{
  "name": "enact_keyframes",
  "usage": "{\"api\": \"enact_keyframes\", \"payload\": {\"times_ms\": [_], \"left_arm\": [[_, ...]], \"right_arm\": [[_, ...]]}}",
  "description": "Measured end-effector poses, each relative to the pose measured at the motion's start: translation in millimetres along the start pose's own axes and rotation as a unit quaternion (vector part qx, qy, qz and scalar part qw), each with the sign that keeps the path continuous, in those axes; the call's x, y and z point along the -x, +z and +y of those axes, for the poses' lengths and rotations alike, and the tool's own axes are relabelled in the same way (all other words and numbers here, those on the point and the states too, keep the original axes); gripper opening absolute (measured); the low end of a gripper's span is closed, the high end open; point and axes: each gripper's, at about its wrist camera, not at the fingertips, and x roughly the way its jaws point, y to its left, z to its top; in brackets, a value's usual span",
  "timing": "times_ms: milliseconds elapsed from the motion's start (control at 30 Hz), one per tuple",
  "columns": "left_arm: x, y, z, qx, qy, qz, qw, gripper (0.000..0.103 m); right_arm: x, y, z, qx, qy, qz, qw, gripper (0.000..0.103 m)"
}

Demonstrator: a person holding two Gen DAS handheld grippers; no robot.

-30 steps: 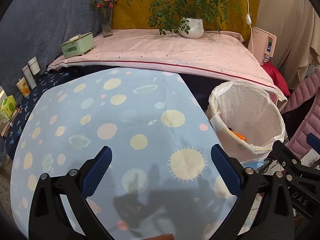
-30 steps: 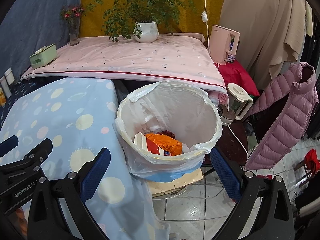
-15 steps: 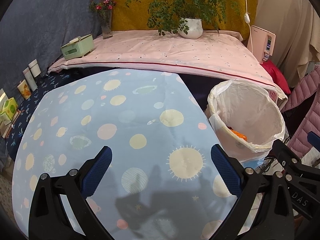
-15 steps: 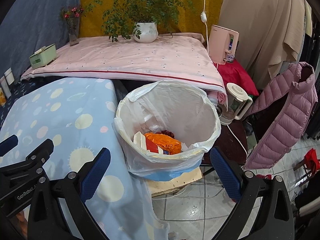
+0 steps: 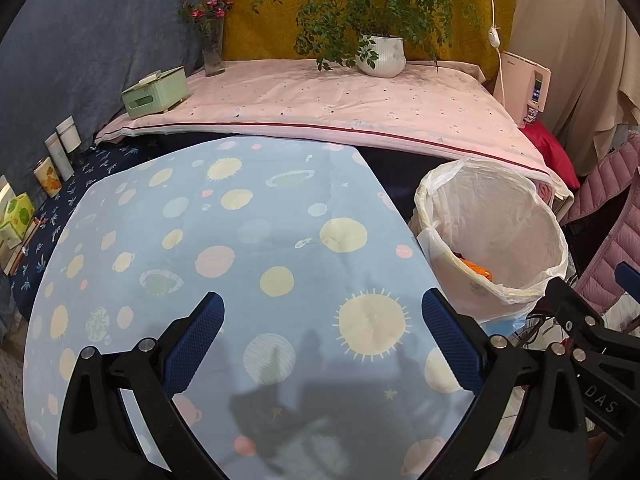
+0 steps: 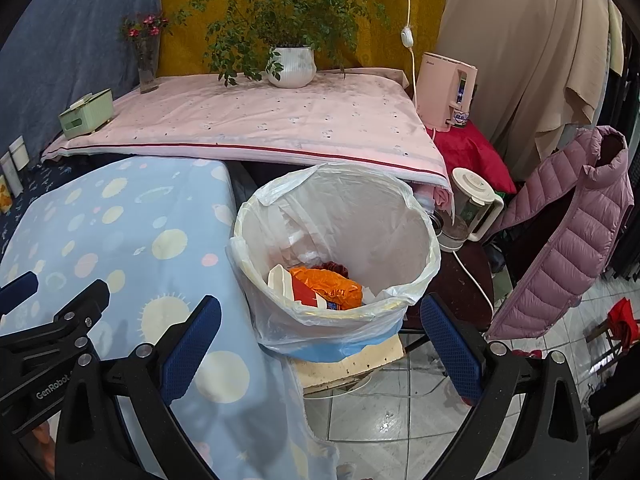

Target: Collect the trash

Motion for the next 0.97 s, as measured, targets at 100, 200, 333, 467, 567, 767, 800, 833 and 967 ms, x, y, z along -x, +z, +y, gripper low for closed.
{"api": "enact_keyframes", "payload": {"times_ms": [100, 200, 333, 467, 567, 767, 800, 833, 967], "left_arm": [[0.4, -0.5, -0.1, -0.001, -0.002, 0.001, 1.0000, 0.095], [0.6, -0.6, -0.4, -0.001, -0.003, 0.002, 1.0000, 0.095], [1.0, -0.9, -0.5, -0.001, -0.003, 0.001, 1.0000, 0.095], [0.7, -0.4, -0.7, -0.001, -0.002, 0.002, 1.0000, 0.095], [0.5, -0.7, -0.9, 0.000, -0.003, 0.003, 1.0000, 0.095], [-1.4, -0.6, -0.2, 0.002, -0.008, 0.004, 1.0000, 0.095], [-1.8, -0.8, -0.4, 0.002, -0.006, 0.003, 1.0000, 0.095], [-1.9, -1.1, -0.5, 0.002, -0.007, 0.002, 1.0000, 0.095], [-4.0, -0.2, -2.2, -0.005, -0.015, 0.002, 0.9999, 0.095]], "right_arm": [[0.0, 0.6, 0.1, 0.000, 0.000, 0.000, 1.000, 0.096], [0.2, 0.5, 0.4, 0.000, 0.000, 0.000, 1.000, 0.096], [0.3, 0.2, 0.7, 0.000, 0.000, 0.000, 1.000, 0.096], [0.2, 0.2, 0.5, 0.000, 0.000, 0.000, 1.000, 0.096], [0.2, 0.2, 0.7, 0.000, 0.000, 0.000, 1.000, 0.096], [0.2, 0.4, 0.5, 0.000, -0.001, 0.000, 1.000, 0.096], [0.6, 0.7, 0.4, -0.001, -0.001, 0.000, 1.000, 0.096], [0.6, 0.8, 0.7, -0.001, -0.001, 0.000, 1.000, 0.096], [0.4, 1.0, -0.8, -0.002, -0.002, 0.001, 1.000, 0.096]]}}
